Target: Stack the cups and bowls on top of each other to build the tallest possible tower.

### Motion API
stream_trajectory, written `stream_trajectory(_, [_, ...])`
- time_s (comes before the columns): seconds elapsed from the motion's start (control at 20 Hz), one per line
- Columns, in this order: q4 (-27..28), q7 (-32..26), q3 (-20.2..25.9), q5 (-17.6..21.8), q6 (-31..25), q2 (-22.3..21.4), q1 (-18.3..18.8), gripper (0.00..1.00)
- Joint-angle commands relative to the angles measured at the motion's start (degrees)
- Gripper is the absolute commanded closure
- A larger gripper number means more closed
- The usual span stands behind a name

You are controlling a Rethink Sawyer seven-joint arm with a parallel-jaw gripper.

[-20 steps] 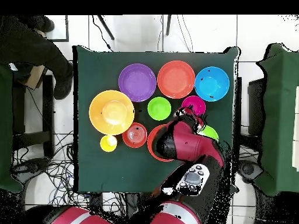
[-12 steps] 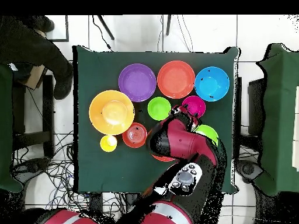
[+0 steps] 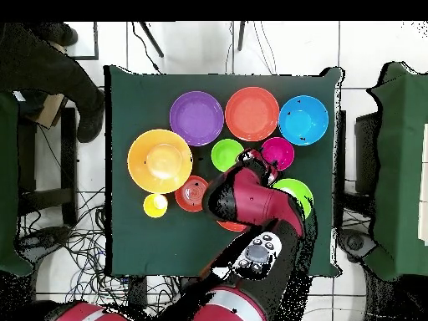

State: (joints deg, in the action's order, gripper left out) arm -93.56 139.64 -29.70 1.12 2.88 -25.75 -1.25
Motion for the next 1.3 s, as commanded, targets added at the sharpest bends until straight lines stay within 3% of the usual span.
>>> stream_trajectory(0.05, [3.36, 5.25, 3.56, -3.02, -3.22, 5.26, -1.55, 0.00])
stream_trajectory(0.75, [4.84, 5.82, 0.91, -6.35, 0.03, 9.64, -3.46, 0.00])
stream_trajectory(1.3, [3.60, 6.20, 0.90, -5.97, 4.91, 11.01, -3.04, 0.00])
